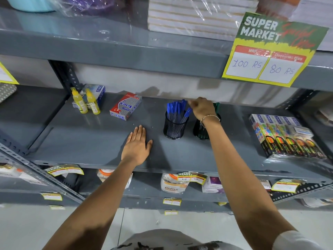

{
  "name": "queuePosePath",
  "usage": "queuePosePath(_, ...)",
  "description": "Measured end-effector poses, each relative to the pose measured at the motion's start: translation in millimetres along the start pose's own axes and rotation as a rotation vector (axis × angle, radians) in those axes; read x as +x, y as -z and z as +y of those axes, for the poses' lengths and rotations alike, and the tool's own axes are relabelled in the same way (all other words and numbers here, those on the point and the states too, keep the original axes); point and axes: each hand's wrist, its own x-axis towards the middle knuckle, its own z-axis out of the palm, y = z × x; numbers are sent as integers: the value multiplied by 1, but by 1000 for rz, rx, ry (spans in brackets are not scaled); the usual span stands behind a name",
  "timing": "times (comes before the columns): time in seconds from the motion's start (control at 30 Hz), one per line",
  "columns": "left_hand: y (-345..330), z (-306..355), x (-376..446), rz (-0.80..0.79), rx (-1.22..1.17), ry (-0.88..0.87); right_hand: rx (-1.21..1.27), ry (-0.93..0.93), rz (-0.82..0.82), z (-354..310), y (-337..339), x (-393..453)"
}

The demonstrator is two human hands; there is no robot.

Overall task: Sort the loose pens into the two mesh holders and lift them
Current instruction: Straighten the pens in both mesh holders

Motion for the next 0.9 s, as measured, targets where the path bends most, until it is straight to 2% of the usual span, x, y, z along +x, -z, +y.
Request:
queuePosePath(0.1,0,0,0,-8,6,2,137,-104,-57,3,-13,-10)
queuePosePath(0.17,1,0,0,-14,8,4,178,-118,3,2,-20,-13)
queuePosePath(0.3,0,0,0,-8,4,2,229,-74,105,2,-22,-11)
queuePosePath(0.5,-1,-1,1,-12,8,5,290,-5,9,-10,-22,-5)
queuePosePath(0.6,-1,-1,1,-9,8,3,414,-56,24,-11,-25,-5)
queuePosePath(0.73,-1,-1,1,-2,5,3,491,-28,20,-4,-30,-8)
queuePosePath(0.9,-2,-1,1,-1,-1,6,466,-1,95,1,-32,-9)
